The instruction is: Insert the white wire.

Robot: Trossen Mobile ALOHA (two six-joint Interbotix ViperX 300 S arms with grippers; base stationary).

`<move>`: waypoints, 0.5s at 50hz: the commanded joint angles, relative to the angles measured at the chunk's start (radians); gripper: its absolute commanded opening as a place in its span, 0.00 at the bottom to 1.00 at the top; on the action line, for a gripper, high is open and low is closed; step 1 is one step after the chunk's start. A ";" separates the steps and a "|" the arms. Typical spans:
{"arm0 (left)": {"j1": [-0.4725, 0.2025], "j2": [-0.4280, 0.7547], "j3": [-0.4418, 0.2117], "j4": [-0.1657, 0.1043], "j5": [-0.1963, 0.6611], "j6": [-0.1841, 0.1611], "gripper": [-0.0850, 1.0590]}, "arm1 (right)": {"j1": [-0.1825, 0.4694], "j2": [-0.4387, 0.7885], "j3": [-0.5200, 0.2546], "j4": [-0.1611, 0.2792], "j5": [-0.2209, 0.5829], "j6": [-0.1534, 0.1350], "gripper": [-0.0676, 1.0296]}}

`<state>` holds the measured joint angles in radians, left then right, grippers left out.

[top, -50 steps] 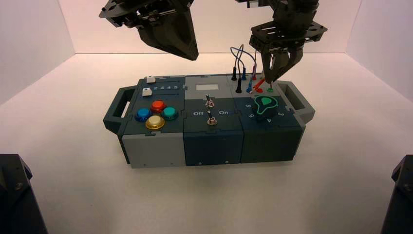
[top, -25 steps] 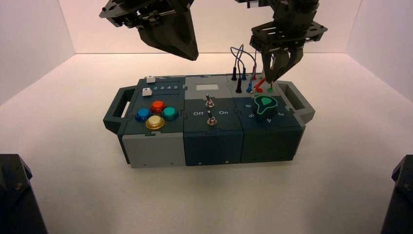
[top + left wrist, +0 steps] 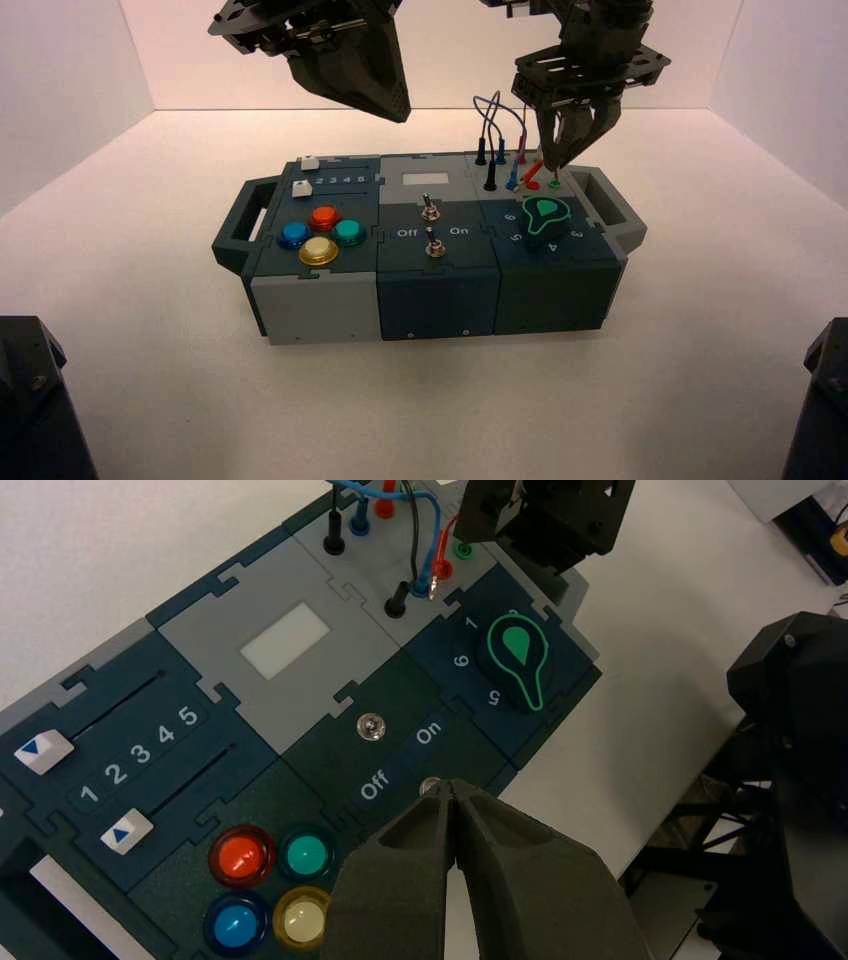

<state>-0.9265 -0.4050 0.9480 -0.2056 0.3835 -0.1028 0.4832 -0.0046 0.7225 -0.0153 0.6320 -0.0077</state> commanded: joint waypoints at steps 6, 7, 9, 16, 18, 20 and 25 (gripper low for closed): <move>-0.003 0.002 -0.031 0.002 -0.014 0.002 0.05 | -0.003 -0.011 -0.026 0.003 -0.006 0.005 0.04; -0.002 0.002 -0.031 0.002 -0.014 0.002 0.05 | -0.002 -0.011 -0.025 0.003 -0.006 0.005 0.04; -0.002 0.002 -0.032 0.002 -0.014 0.002 0.05 | -0.003 -0.011 -0.025 0.005 -0.006 0.005 0.04; -0.002 0.002 -0.032 0.002 -0.015 0.002 0.05 | -0.002 -0.011 -0.025 0.009 -0.006 0.005 0.04; -0.002 0.002 -0.032 0.002 -0.015 0.002 0.05 | -0.002 -0.009 -0.023 0.011 -0.006 0.005 0.04; -0.002 0.002 -0.032 0.002 -0.015 0.003 0.05 | -0.002 -0.009 -0.023 0.011 -0.005 0.005 0.04; -0.003 0.002 -0.032 0.002 -0.015 0.005 0.05 | -0.002 -0.008 -0.023 0.014 -0.003 0.005 0.04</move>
<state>-0.9281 -0.3973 0.9465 -0.2056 0.3758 -0.1012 0.4832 -0.0015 0.7225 -0.0061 0.6320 -0.0077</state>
